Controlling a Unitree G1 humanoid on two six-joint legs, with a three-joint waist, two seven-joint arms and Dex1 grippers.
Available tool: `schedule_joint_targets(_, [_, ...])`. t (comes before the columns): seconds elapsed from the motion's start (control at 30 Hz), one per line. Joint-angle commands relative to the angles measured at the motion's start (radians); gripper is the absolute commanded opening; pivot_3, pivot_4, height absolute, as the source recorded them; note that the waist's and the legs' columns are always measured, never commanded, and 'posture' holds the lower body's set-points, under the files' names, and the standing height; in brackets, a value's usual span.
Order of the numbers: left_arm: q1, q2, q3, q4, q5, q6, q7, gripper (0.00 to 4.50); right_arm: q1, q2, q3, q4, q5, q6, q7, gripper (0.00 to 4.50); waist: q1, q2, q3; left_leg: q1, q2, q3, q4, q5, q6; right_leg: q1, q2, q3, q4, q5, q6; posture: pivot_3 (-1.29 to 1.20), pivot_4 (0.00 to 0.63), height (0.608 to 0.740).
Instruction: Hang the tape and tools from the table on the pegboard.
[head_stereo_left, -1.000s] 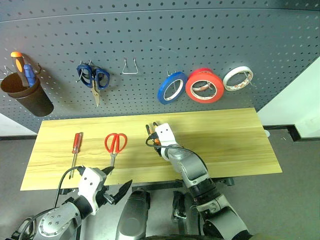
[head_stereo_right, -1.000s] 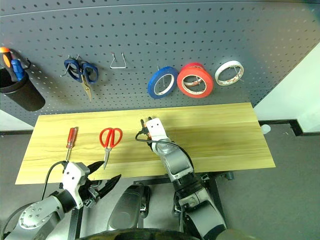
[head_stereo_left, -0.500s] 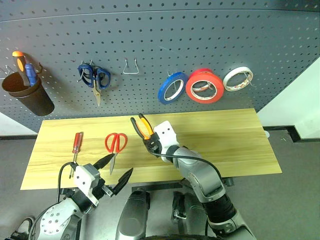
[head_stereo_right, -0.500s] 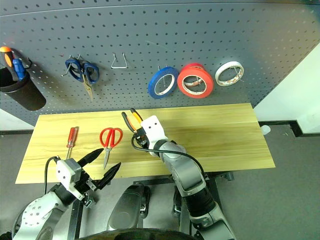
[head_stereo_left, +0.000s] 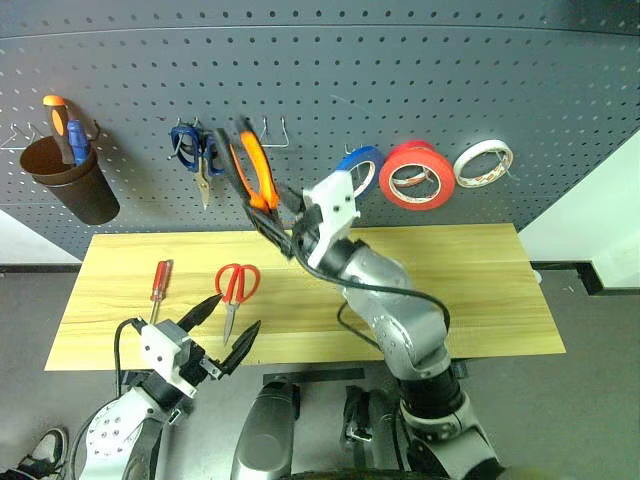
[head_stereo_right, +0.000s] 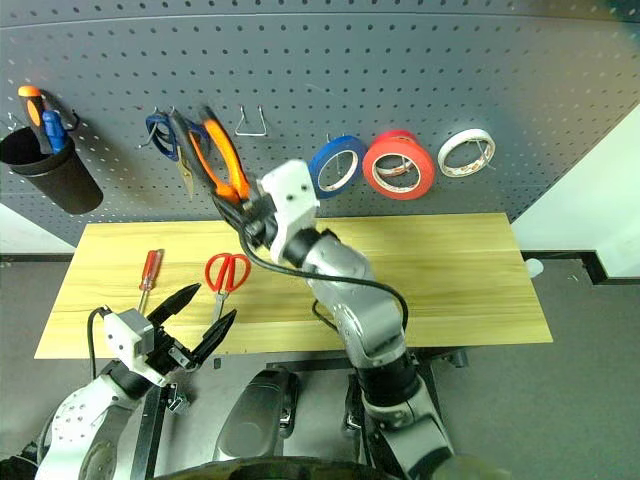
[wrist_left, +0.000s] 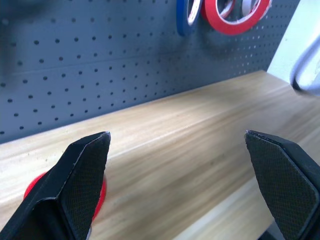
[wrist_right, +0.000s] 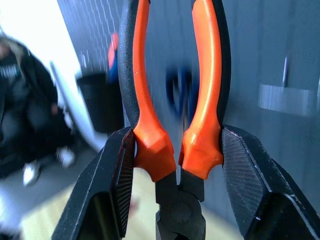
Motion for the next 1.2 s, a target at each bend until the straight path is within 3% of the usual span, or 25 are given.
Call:
schedule_joint_targets(0.03, [0.001, -0.009, -0.001, -0.004, -0.001, -0.028, 0.005, 4.50, -0.111, 0.056, -0.038, 0.080, -0.016, -0.115, -0.047, 2.17, 0.000, -0.003, -0.004, 0.000, 0.000, 0.000, 0.000, 0.000, 0.000, 0.000, 0.000, 0.000, 0.000, 0.000, 0.000, 0.41, 0.140, 0.676])
schedule_joint_targets(0.43, [0.012, -0.021, -0.013, -0.029, 0.004, -0.033, 0.017, 4.50, -0.345, 0.067, -0.078, 0.520, -0.046, -0.387, -0.123, 2.17, -0.004, -0.004, -0.005, 0.000, 0.000, 0.001, 0.005, 0.004, -0.003, -0.002, 0.000, 0.000, 0.010, 0.001, -0.002, 0.42, 0.141, 0.676])
schedule_joint_targets(0.87, [0.013, -0.017, -0.012, -0.024, 0.003, -0.032, 0.020, 4.50, -0.380, 0.075, -0.078, 0.540, -0.076, -0.553, -0.186, 2.17, -0.002, -0.004, -0.005, -0.002, 0.000, 0.000, 0.016, 0.004, -0.001, -0.002, 0.000, 0.000, 0.016, 0.002, -0.003, 0.42, 0.144, 0.676])
schedule_joint_targets(1.2, [0.018, -0.014, -0.019, -0.039, 0.002, -0.027, 0.025, 4.50, -0.517, 0.102, -0.088, 0.816, -0.166, -0.752, -0.297, 2.17, 0.000, -0.004, -0.005, -0.002, 0.000, 0.000, 0.016, 0.004, -0.002, -0.003, 0.000, 0.000, 0.018, 0.002, -0.004, 0.44, 0.145, 0.676])
